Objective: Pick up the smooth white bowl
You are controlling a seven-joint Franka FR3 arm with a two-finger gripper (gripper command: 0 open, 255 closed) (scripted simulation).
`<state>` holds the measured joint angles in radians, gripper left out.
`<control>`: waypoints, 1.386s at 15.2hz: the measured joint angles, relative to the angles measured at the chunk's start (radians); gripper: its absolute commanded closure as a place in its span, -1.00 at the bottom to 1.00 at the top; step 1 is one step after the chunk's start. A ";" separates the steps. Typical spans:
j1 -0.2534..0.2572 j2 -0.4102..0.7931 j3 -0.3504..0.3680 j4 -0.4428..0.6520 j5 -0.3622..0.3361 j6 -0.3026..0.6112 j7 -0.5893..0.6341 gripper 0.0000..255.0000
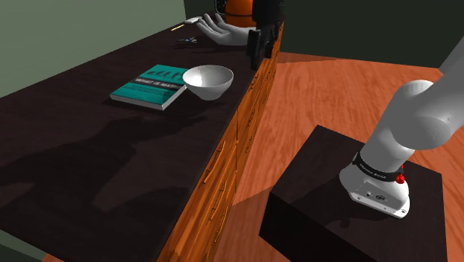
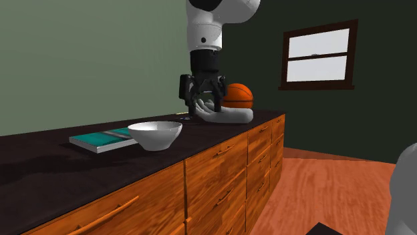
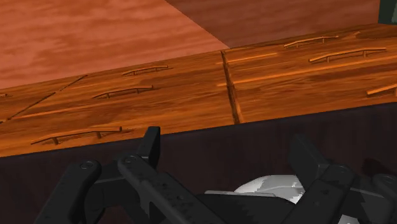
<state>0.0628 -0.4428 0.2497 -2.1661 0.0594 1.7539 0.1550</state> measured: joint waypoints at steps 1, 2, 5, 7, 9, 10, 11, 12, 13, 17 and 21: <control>0.001 0.034 0.012 0.029 0.001 0.008 0.015 -1.00; 0.003 0.071 0.025 0.052 0.001 0.023 0.031 -1.00; 0.012 0.165 0.065 0.150 -0.002 0.025 0.087 -1.00; 0.019 0.228 0.090 0.208 -0.009 0.034 0.123 -1.00; 0.023 0.309 0.109 0.300 -0.028 0.025 0.153 -1.00; 0.027 0.341 0.118 0.332 -0.035 0.026 0.169 -1.00; 0.034 0.381 0.131 0.378 -0.046 0.020 0.191 -1.00; 0.042 0.420 0.142 0.422 -0.058 0.015 0.212 -1.00; 0.051 0.452 0.151 0.460 -0.067 0.010 0.231 -1.00; 0.079 0.572 0.171 0.588 -0.109 0.000 0.281 -1.00; 0.079 0.577 0.171 0.545 -0.111 0.049 0.283 -1.00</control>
<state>0.1416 0.1340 0.4206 -1.6214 -0.0513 1.8028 0.4381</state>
